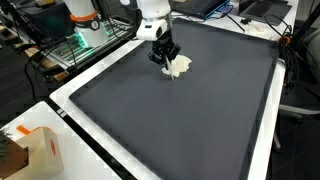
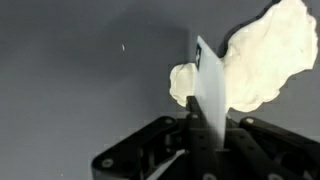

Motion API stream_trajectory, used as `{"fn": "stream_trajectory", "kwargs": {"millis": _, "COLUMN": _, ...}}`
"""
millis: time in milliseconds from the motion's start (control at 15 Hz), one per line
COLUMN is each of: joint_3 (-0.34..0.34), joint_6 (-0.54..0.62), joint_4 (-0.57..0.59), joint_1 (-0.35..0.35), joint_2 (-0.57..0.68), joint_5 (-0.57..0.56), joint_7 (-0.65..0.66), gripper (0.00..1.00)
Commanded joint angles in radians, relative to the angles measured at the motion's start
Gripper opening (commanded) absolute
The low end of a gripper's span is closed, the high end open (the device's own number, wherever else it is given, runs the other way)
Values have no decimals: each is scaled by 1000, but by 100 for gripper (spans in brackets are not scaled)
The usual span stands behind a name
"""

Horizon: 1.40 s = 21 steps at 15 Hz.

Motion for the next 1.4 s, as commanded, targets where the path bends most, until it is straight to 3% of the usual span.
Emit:
{"fn": "stream_trajectory", "kwargs": {"millis": 0, "joint_3": -11, "joint_6": 32, "joint_4": 5, "joint_1": 15, "joint_2": 32, "joint_5": 18, "joint_7": 28, "gripper": 1}}
{"fn": "stream_trajectory", "kwargs": {"millis": 533, "joint_3": -63, "joint_6": 66, "joint_4": 54, "joint_1": 48, "joint_2": 97, "joint_5": -53, "joint_7": 55, "gripper": 1}}
{"fn": "stream_trajectory", "kwargs": {"millis": 867, "joint_3": -10, "joint_6": 58, "joint_4": 44, "joint_1": 16, "joint_2": 107, "joint_5": 24, "joint_7": -10, "gripper": 1}}
{"fn": "stream_trajectory", "kwargs": {"millis": 1333, "joint_3": 9, "joint_6": 121, "joint_4": -28, "joint_1": 19, "joint_2": 108, "joint_5": 20, "joint_7": -72, "gripper": 1}}
